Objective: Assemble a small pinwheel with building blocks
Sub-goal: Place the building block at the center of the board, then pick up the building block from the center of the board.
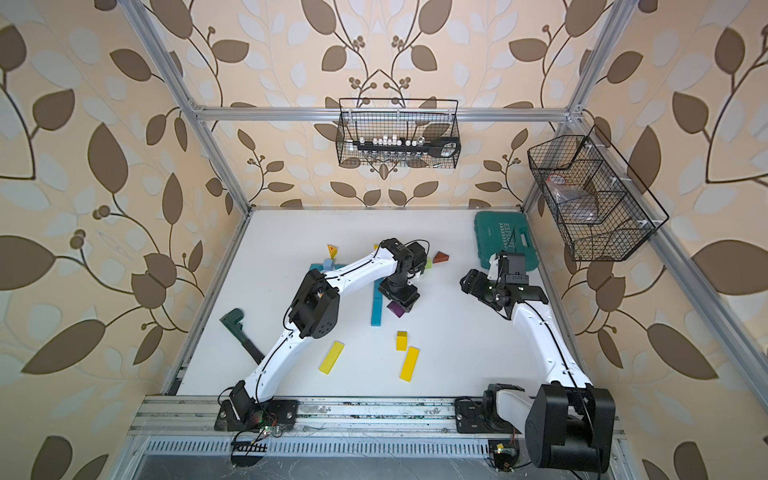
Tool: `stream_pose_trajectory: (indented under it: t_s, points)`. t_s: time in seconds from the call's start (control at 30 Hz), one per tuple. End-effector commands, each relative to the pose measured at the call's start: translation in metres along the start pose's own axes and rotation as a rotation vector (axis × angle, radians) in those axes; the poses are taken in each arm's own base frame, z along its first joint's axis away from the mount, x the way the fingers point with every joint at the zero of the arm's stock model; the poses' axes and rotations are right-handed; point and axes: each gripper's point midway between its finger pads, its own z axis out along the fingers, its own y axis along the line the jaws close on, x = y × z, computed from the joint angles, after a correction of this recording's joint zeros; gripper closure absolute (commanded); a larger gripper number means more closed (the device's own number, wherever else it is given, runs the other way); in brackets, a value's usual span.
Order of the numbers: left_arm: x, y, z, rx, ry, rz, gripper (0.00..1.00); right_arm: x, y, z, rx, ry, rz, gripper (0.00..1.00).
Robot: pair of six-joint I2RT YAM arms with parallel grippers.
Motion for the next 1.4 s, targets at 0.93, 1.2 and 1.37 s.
stream_pose_trajectory:
  t_s: [0.93, 1.2, 1.37]
  points:
    - [0.193, 0.16, -0.193, -0.055, -0.499, -0.96, 0.01, 0.16, 0.133, 0.086, -0.053, 0.304, -0.871, 0.24]
    - [0.201, 0.158, -0.186, -0.057, -0.485, -0.94, 0.01, 0.158, 0.138, 0.12, -0.005, 0.331, -0.931, 0.32]
    - [0.205, 0.158, -0.182, -0.066, -0.462, -0.938, 0.01, 0.163, 0.141, 0.137, -0.028, 0.37, -0.904, 0.42]
